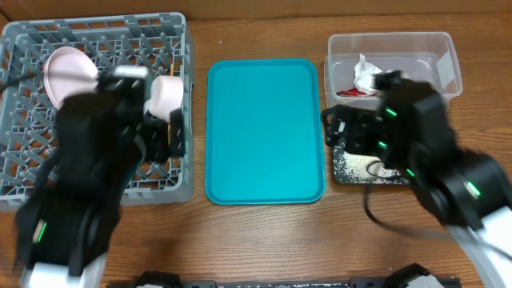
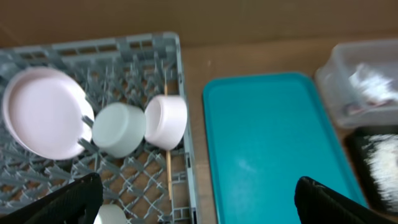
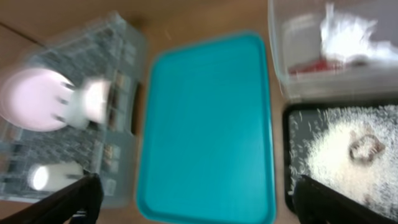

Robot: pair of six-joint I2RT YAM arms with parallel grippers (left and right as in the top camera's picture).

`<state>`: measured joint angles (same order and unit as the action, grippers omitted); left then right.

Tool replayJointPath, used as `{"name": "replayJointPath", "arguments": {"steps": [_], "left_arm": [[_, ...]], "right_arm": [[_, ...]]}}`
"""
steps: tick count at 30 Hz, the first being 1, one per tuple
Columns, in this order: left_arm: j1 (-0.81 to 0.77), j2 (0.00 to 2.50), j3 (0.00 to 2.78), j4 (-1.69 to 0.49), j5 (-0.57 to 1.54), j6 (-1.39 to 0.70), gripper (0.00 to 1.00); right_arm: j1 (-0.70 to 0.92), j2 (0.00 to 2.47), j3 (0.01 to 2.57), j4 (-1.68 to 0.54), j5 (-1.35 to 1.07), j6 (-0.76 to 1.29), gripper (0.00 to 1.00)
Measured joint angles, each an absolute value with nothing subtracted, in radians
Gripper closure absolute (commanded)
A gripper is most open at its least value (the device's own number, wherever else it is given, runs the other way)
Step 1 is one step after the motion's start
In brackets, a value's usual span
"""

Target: Sort waste into correct bins and load items into the dishwasher

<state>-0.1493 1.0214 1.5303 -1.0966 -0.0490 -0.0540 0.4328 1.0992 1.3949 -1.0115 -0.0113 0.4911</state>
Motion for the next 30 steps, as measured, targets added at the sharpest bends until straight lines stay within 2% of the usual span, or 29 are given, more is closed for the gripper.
{"name": "replayJointPath", "arguments": {"steps": [7,22,26,30], "left_arm": [[-0.149,0.852,1.533,-1.085,0.042,-0.099,0.00],[-0.149,0.875,1.533,-1.264,0.095,-0.132,0.00],[-0.149,0.875,1.533,-1.309,0.095,-0.132,0.00],[-0.149,0.875,1.533,-1.337,0.097,-0.132,0.00]], "right_arm": [[0.433,0.899,1.400,-0.981,-0.007,0.475,0.00],[0.433,0.947,1.400,-1.092,0.022,0.465,0.00],[0.416,0.922,1.364,-0.951,0.089,0.390,0.00],[0.342,0.818,1.213,-0.749,0.119,0.305,0.00]]}}
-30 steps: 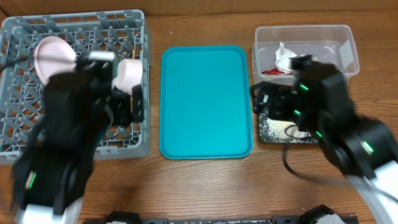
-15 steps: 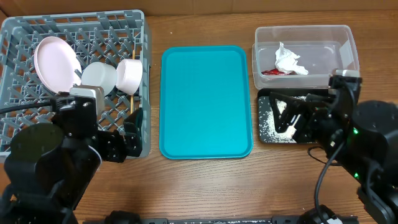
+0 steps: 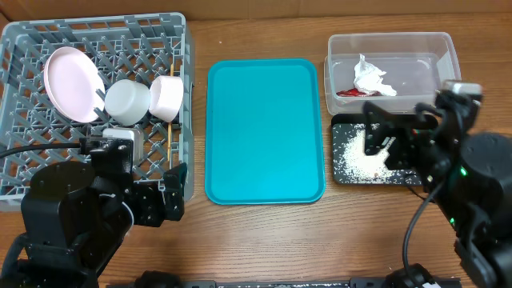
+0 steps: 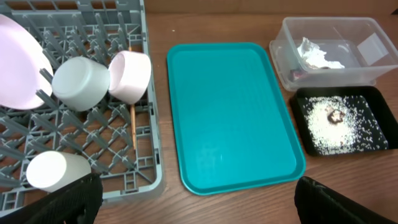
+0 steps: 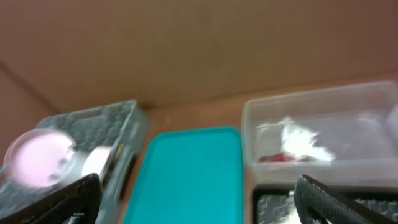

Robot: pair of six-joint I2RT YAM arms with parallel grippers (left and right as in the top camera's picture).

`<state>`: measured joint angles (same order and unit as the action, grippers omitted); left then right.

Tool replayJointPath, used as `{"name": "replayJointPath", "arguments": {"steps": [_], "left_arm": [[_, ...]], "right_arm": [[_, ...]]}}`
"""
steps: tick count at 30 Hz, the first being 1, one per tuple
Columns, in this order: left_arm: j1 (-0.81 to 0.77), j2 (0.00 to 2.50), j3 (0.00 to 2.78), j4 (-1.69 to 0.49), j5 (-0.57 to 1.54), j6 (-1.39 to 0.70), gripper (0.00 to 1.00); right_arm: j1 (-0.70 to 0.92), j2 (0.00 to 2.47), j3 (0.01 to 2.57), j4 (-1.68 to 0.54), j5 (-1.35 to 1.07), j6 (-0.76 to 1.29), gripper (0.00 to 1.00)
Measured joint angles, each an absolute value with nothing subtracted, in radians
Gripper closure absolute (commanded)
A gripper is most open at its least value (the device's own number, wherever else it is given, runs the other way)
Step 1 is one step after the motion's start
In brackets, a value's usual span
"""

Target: Sort waste into correct bins and load items into the dishwasher

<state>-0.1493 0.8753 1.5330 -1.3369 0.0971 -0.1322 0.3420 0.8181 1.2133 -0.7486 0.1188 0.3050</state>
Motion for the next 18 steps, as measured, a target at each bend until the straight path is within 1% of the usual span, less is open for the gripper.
{"name": "replayJointPath", "arguments": {"steps": [5,9,10,12,18], "left_arm": [[-0.149,0.875,1.532,-1.340,0.098,-0.132,0.00],[-0.149,0.875,1.532,-1.340,0.098,-0.132,0.00],[-0.149,0.875,1.532,-1.340,0.098,-0.132,0.00],[-0.149,0.875,1.532,-1.341,0.098,-0.132,0.00],[-0.149,0.875,1.532,-1.340,0.098,-0.132,0.00]], "right_arm": [[0.178,0.638,0.865,-0.443,0.074,0.263,0.00],[0.065,0.513,0.583,-0.262,-0.004,0.252,0.00],[0.037,0.459,0.491,-0.236,-0.030,0.249,0.00],[0.017,0.389,0.407,-0.221,-0.051,0.248,0.00],[-0.007,0.154,0.231,-0.210,-0.071,0.242,0.00]]}}
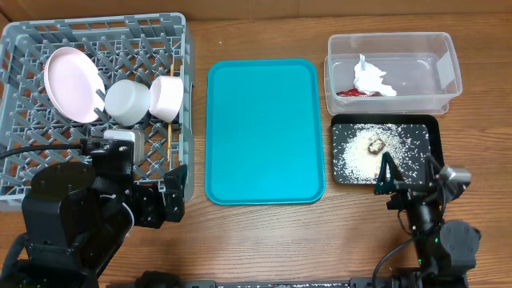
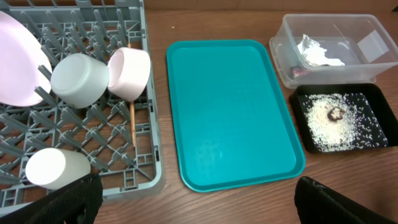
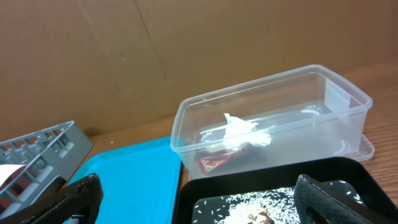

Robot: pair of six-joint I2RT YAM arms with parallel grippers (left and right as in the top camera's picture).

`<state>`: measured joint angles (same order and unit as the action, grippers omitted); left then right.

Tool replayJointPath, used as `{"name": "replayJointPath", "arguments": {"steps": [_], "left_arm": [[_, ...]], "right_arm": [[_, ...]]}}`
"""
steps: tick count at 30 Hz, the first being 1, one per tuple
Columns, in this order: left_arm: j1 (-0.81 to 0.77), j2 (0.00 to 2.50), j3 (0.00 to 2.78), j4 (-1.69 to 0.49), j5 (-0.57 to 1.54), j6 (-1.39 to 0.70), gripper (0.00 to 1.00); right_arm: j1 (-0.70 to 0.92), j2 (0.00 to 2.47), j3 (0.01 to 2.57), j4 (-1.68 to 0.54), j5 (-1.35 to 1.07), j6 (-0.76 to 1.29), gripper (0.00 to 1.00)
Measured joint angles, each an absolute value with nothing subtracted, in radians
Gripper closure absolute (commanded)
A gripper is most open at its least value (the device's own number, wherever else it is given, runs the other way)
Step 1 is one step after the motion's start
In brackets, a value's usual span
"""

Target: Sort waste into correct bins and load items into the dishwasher

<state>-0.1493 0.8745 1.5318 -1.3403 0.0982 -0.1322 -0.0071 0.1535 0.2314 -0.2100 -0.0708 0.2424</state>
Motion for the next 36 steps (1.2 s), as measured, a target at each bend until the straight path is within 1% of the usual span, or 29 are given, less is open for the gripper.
{"name": "replayJointPath", "arguments": {"steps": [6,10,16,22,36], "left_arm": [[-0.149,0.875,1.532,-1.340,0.098,-0.132,0.00],[-0.149,0.875,1.532,-1.340,0.098,-0.132,0.00],[-0.149,0.875,1.532,-1.340,0.098,-0.132,0.00],[-0.149,0.875,1.532,-1.340,0.098,-0.132,0.00],[-0.149,0.875,1.532,-1.340,0.098,-0.132,0.00]], "right_arm": [[-0.007,0.039,0.113,-0.114,-0.060,0.241,0.00],[-0.007,0.013,0.031,0.024,-0.058,0.238,0.00],[-0.007,0.012,0.019,0.019,-0.047,0.239,0.00],[-0.007,0.012,0.019,-0.083,-0.047,0.239,0.00],[-0.007,0.012,0.019,-0.084,-0.045,0.239,0.00]]}}
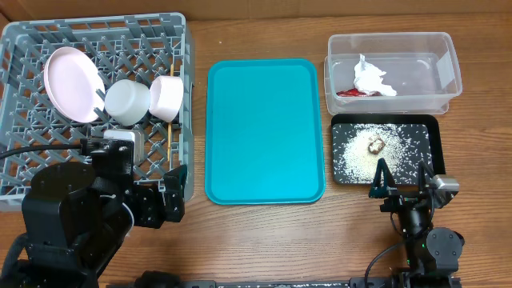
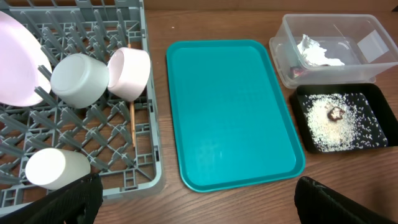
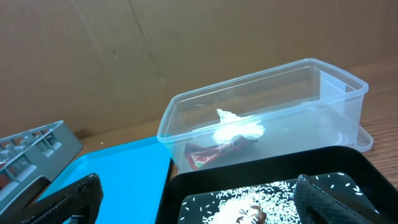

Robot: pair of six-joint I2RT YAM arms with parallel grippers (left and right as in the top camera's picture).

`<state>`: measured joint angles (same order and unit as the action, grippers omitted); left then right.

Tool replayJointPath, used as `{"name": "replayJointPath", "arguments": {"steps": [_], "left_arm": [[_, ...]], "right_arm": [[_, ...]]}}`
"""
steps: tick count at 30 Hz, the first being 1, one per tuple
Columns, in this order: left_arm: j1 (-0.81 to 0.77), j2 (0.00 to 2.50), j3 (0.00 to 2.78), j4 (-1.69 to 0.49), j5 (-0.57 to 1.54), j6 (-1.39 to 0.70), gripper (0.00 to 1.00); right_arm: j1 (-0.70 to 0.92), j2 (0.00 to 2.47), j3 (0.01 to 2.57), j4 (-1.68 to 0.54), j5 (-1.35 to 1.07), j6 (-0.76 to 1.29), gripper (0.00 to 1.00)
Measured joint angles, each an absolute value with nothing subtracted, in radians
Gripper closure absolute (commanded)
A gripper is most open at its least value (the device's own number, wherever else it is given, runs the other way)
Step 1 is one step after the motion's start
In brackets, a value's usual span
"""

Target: Sort waste into correct bins and load items into the dishwasher

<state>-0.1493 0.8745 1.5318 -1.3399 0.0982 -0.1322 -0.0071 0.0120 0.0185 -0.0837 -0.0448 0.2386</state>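
Note:
The grey dish rack at the left holds a pink plate, a white cup, a pink bowl and another white cup. The teal tray in the middle lies bare. A clear bin holds a crumpled white paper and a red wrapper. The black tray carries scattered rice and a small brown scrap. My left gripper stands open, high over the table's front. My right gripper stands open, low at the black tray's near edge.
Brown cardboard walls rise behind the table. A wooden chopstick lies in the rack beside the pink bowl. Bare wood table stretches in front of the teal tray.
The right arm has drawn slightly further toward the front edge and its view shifted a little. The left arm and all objects stay as they were.
First both arms were over the table, the left above the rack, the right over the black tray, both blurred. Then the left sat back at the front left and the right beside the black tray. Later the right was low at the front, where it stays.

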Motion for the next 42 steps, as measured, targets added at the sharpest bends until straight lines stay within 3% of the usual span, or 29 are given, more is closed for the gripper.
{"name": "replayJointPath", "arguments": {"steps": [7,12,17,27,34,42], "left_arm": [[-0.149,0.872,1.527,-1.294,0.081,-0.132,0.00],[-0.111,0.796,1.364,-0.952,0.004,-0.119,0.00],[-0.054,0.651,0.990,-0.535,-0.009,-0.097,0.00],[-0.023,0.281,0.408,-0.037,-0.002,-0.089,0.00],[0.021,0.030,0.197,-0.031,-0.012,-0.075,0.00],[0.022,0.016,0.085,-0.018,-0.012,-0.075,0.00]], "right_arm": [[-0.007,0.012,0.019,-0.084,-0.045,0.238,0.00],[-0.007,0.012,0.019,-0.084,-0.044,0.238,0.00],[-0.007,0.012,0.019,-0.084,-0.044,0.238,0.00],[-0.007,0.012,0.019,-0.084,-0.045,0.238,0.00],[-0.007,0.012,0.019,-0.085,-0.044,0.238,0.00],[-0.007,0.012,0.019,-0.084,-0.044,0.238,0.00]]}}
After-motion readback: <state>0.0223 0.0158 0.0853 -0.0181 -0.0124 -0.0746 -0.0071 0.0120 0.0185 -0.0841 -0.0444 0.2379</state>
